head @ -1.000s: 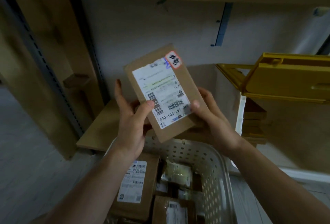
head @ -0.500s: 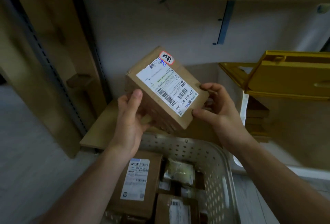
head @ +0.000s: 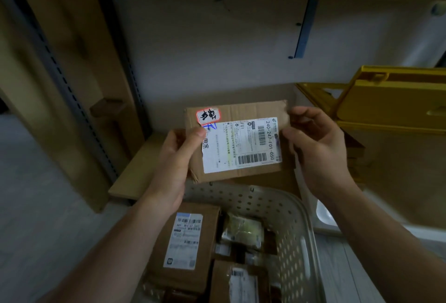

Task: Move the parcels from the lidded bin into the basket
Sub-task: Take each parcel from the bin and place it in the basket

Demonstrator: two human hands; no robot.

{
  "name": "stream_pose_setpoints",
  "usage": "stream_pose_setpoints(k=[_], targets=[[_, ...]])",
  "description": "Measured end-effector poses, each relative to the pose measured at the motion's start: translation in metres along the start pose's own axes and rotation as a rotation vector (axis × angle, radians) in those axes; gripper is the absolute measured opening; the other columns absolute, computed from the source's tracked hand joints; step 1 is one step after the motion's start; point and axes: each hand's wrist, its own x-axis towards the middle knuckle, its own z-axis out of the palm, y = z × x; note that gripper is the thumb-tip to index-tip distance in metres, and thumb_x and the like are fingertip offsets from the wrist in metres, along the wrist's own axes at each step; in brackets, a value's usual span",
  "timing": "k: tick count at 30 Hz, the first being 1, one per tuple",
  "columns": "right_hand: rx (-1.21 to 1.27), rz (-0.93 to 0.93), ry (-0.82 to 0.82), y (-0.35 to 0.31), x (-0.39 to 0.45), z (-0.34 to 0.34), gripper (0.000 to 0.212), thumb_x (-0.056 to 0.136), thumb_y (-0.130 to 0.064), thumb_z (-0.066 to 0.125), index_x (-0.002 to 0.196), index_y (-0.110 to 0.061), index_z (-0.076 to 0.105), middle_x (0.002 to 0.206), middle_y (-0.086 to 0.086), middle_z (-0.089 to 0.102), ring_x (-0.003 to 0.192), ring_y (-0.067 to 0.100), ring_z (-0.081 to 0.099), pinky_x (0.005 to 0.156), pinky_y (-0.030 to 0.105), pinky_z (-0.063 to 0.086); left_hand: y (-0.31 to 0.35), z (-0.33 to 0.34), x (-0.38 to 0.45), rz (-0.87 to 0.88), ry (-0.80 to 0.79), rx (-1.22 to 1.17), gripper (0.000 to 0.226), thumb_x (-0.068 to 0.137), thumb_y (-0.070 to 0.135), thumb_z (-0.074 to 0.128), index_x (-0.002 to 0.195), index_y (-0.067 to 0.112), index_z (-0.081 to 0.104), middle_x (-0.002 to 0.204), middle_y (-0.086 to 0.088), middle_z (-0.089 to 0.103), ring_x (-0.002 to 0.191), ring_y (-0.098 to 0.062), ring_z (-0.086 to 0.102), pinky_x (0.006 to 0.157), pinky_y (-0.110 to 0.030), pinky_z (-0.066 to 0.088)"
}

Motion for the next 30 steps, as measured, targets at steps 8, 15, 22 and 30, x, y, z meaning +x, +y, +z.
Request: stream_pose_setpoints(k=[8, 15, 22, 30], targets=[[-0.012, -0.001, -0.032, -0.004, -0.003, 0.004, 0.036, 0.089, 0.017, 0.057, 0.112, -0.01, 0.062, 0.103, -0.002, 0.075, 0.102, 0.013, 0.072, 0.075, 0.02, 0.057, 0.004, 0.008, -0.006, 0.047, -0.01, -0.071, 0.061, 0.077, 0.043, 0.064, 0.134, 0.03, 0.046, 0.115, 0.003, 0.075, 0.107, -0.016, 0.072, 0.099, -0.052, 0.053], [-0.114, 0.132, 0.011, 0.002, -0.001, 0.004, 0.011, 0.094, -0.021, 0.068, 0.105, -0.019, 0.069, 0.098, -0.002, 0.076, 0.092, 0.013, 0.072, 0.078, 0.033, 0.057, 0.003, 0.011, -0.007, 0.03, -0.011, -0.095, 0.027, 0.101, 0.035, 0.05, 0.127, 0.043, 0.052, 0.116, 0.01, 0.075, 0.106, -0.012, 0.072, 0.099, -0.056, 0.051], [-0.009, 0.113, 0.073, 0.007, -0.002, 0.003, 0.054, 0.071, -0.029, 0.084, 0.12, -0.025, 0.061, 0.127, 0.004, 0.066, 0.121, 0.024, 0.065, 0.1, 0.047, 0.055, 0.001, 0.005, -0.006, -0.031, -0.022, -0.114, 0.056, 0.075, 0.041, 0.07, 0.127, 0.027, 0.055, 0.115, -0.001, 0.075, 0.106, -0.023, 0.071, 0.084, -0.051, 0.06], [-0.051, 0.137, 0.078, 0.008, -0.006, 0.005, 0.021, 0.094, -0.007, 0.068, 0.11, -0.019, 0.073, 0.111, 0.007, 0.076, 0.109, 0.028, 0.071, 0.099, 0.054, 0.054, -0.007, -0.002, -0.008, -0.021, -0.289, 0.043, 0.05, 0.07, 0.019, 0.08, 0.111, 0.011, 0.052, 0.116, -0.013, 0.074, 0.115, -0.036, 0.067, 0.096, -0.047, 0.054]])
